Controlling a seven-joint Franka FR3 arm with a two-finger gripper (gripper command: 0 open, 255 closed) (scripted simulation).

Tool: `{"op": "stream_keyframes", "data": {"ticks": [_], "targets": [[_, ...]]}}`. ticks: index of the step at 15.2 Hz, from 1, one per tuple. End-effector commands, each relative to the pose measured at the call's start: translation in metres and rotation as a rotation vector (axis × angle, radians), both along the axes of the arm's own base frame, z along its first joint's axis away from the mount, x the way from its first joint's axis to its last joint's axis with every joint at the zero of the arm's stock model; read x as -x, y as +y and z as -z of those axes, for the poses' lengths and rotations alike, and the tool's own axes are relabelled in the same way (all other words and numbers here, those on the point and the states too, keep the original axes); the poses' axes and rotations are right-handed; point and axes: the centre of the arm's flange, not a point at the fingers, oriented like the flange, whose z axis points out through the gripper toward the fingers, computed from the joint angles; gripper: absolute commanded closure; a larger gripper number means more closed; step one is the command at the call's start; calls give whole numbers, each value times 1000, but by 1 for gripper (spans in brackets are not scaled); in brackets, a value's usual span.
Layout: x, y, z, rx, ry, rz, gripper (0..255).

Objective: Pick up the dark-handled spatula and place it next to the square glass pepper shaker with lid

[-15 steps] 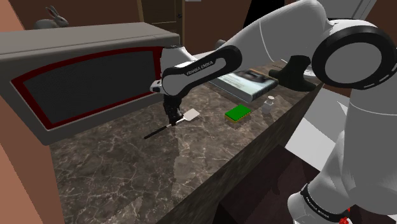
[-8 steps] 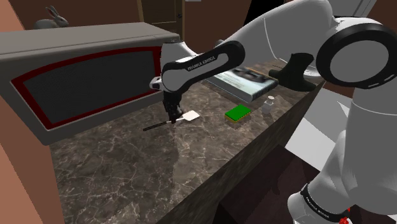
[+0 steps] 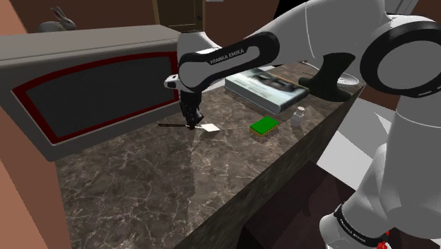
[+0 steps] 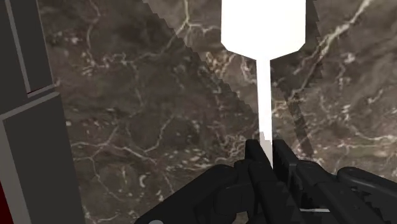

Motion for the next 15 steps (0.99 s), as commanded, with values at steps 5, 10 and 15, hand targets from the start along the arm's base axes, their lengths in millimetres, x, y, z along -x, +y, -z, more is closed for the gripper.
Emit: {"op": "stream_keyframes", "data": {"ticks": [5,10,15], "targets": [[-1,-1,-33,0,0,0,255],[-1,-1,-59,0,0,0,255],[-1,-1,-86,0,0,0,255]]}}
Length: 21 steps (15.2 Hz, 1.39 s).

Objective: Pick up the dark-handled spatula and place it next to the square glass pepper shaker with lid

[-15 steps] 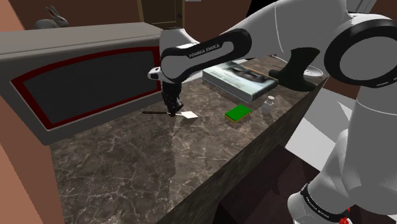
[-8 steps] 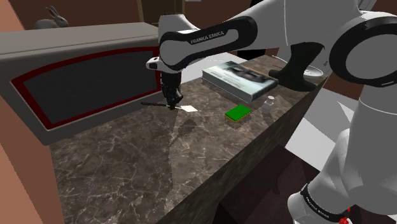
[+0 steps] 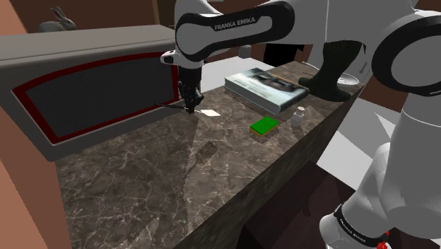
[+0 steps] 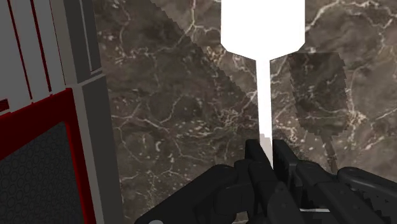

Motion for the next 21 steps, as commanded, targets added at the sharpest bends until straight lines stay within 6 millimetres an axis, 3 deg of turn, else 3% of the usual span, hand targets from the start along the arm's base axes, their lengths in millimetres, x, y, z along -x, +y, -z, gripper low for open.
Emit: {"op": "stream_keyframes", "data": {"ticks": [1,5,21], "targets": [[0,0,-10,0,0,0,255],[0,0,-27,0,0,0,255],[55,-204,-27,0,0,0,255]]}}
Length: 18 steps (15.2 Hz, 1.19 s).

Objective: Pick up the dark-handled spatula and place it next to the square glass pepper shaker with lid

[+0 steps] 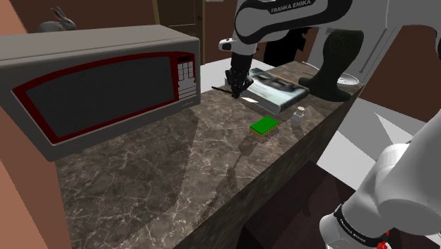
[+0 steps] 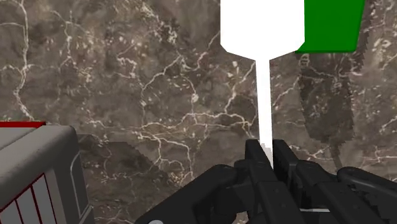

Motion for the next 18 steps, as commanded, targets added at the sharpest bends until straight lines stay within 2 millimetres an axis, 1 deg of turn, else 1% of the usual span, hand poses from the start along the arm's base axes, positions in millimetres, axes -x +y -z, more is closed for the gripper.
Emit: {"op": "stream_keyframes", "data": {"ticks": [1,18], "targets": [[8,-28,-2,0,0,-1,255],[67,-245,-2,0,0,-1,255]]}}
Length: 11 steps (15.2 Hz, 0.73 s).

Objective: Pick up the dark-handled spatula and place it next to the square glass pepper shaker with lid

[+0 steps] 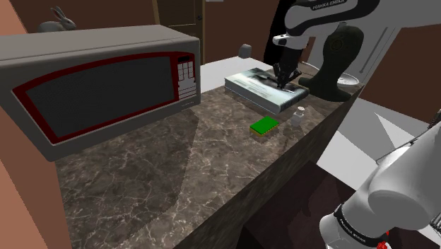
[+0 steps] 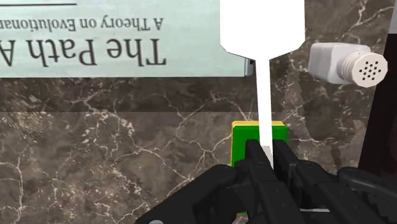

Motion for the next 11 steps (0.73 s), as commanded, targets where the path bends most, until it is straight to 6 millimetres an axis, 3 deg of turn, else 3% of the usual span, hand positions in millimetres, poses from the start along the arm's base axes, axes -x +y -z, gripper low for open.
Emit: {"op": "stream_keyframes", "data": {"ticks": [1,11], "targets": [[8,-25,1,0,0,-2,255],[43,-152,0,0,0,-2,255]]}}
